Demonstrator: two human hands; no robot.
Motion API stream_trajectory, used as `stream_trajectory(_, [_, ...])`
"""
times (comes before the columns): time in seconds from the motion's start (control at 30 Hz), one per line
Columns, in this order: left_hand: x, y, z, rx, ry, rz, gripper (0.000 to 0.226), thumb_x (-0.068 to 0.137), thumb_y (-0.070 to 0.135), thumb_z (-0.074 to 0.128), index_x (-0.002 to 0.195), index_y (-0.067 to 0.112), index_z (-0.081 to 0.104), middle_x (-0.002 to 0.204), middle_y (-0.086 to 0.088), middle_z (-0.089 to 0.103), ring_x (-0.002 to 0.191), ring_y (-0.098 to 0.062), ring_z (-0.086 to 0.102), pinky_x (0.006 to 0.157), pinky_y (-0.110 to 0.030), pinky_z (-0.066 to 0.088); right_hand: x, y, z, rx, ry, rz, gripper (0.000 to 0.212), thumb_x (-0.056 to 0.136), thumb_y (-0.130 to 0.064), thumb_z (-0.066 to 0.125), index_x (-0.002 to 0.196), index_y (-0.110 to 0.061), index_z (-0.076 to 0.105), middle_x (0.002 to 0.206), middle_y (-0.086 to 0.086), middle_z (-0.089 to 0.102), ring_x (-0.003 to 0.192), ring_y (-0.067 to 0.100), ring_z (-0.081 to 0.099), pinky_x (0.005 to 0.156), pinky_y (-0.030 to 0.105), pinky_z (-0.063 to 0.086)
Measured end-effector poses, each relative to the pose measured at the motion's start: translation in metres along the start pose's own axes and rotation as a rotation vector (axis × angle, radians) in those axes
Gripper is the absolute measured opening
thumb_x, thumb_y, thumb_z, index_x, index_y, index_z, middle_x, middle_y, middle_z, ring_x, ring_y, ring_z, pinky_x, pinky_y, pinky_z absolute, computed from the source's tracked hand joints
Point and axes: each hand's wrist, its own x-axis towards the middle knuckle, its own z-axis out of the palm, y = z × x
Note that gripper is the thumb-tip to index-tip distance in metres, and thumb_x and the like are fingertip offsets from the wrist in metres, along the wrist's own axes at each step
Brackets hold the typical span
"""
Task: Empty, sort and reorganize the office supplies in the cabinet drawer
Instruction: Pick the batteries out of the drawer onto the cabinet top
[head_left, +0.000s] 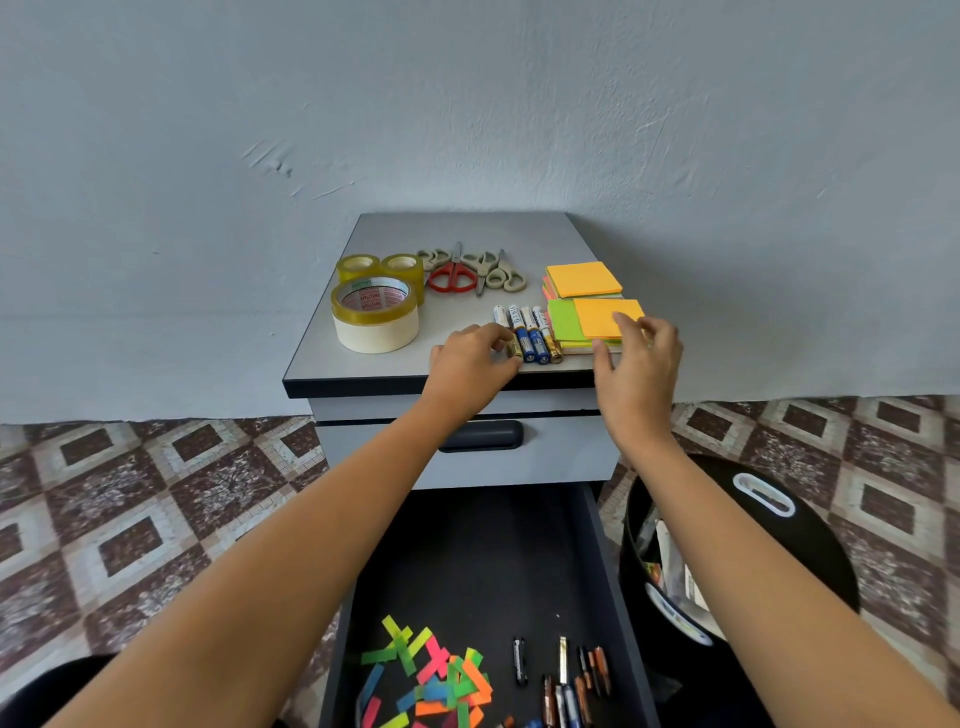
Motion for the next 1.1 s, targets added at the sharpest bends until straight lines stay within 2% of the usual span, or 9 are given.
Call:
stream_trajectory(0.17, [0.001,0.003,0.004,0.066,0.017,-0.017,0.037,0.087,0.041,0.06,0.119,0.022,0.059,0.114,0.0,0.059,0.104,-0.018,0.053,0.088,-0.034,0.036,0.009,0.005,-0.001,-0.065,-0.149,0.061,0.047,0.097,-0.026,0.049,0.138,-0.003,0.043,0.141,0.022,0.035,0.132,0.035,0.03,0.104,0.042,0.033])
stream_trajectory(0.3, [0.002,0.006,0.006,0.089,0.027,-0.028,0.036,0.088,0.043,0.059,0.118,0.023,0.06,0.117,0.0,0.058,0.106,-0.019,0.052,0.089,-0.034,0.032,0.01,0.005,-0.001,-0.067,-0.205,0.048,0.045,0.099,-0.026,0.045,0.136,-0.001,0.045,0.142,0.021,0.037,0.134,0.033,0.03,0.105,0.039,0.031])
stream_trajectory(0.77, [0.0,0.009,0.009,0.108,0.07,-0.031,0.035,0.089,0.043,0.057,0.117,0.024,0.06,0.118,0.0,0.057,0.107,-0.019,0.051,0.09,-0.035,0.031,0.014,0.007,-0.002,-0.014,-0.228,0.043,0.043,0.098,-0.023,0.047,0.133,0.001,0.049,0.139,0.022,0.039,0.134,0.032,0.031,0.106,0.037,0.032])
stream_trajectory(0.93, [-0.003,0.008,0.007,0.096,0.06,-0.029,0.04,0.089,0.042,0.058,0.123,0.022,0.056,0.121,-0.001,0.055,0.11,-0.019,0.051,0.092,-0.035,0.031,0.009,0.006,-0.002,-0.023,-0.195,0.017,0.043,0.097,-0.024,0.05,0.133,0.0,0.049,0.14,0.021,0.04,0.136,0.035,0.028,0.107,0.044,0.034])
stream_trajectory(1.1, [-0.012,0.007,0.001,0.063,0.075,0.013,0.042,0.089,0.038,0.06,0.126,0.02,0.054,0.119,-0.002,0.056,0.109,-0.02,0.052,0.093,-0.036,0.037,-0.005,-0.001,-0.003,-0.022,-0.135,-0.067,0.038,0.094,-0.02,0.056,0.126,0.0,0.057,0.135,0.023,0.047,0.134,0.04,0.031,0.105,0.049,0.034])
